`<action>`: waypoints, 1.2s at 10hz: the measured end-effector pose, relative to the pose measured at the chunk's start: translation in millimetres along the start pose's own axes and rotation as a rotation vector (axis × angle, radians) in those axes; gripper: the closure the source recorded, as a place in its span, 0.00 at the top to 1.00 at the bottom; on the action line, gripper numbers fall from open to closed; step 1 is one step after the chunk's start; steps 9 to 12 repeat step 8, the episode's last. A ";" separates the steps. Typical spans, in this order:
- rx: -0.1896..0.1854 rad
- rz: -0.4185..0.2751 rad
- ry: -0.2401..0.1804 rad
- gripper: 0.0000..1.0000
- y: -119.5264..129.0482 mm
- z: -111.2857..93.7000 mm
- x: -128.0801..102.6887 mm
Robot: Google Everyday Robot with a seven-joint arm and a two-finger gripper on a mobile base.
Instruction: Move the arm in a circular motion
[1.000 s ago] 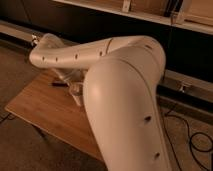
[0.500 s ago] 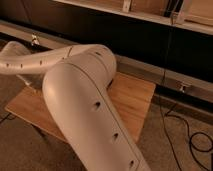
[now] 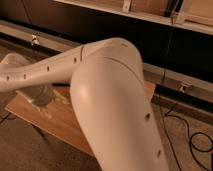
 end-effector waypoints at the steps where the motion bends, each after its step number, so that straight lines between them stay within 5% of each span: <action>1: 0.023 0.051 0.038 0.65 -23.2 6.1 35.4; 2: 0.048 0.119 0.076 0.65 -49.1 11.5 72.7; 5: 0.100 0.330 0.102 0.65 -118.4 17.2 118.7; 8: 0.179 0.525 -0.001 0.65 -189.3 5.6 78.1; 12: 0.179 0.525 -0.001 0.65 -189.3 5.6 78.1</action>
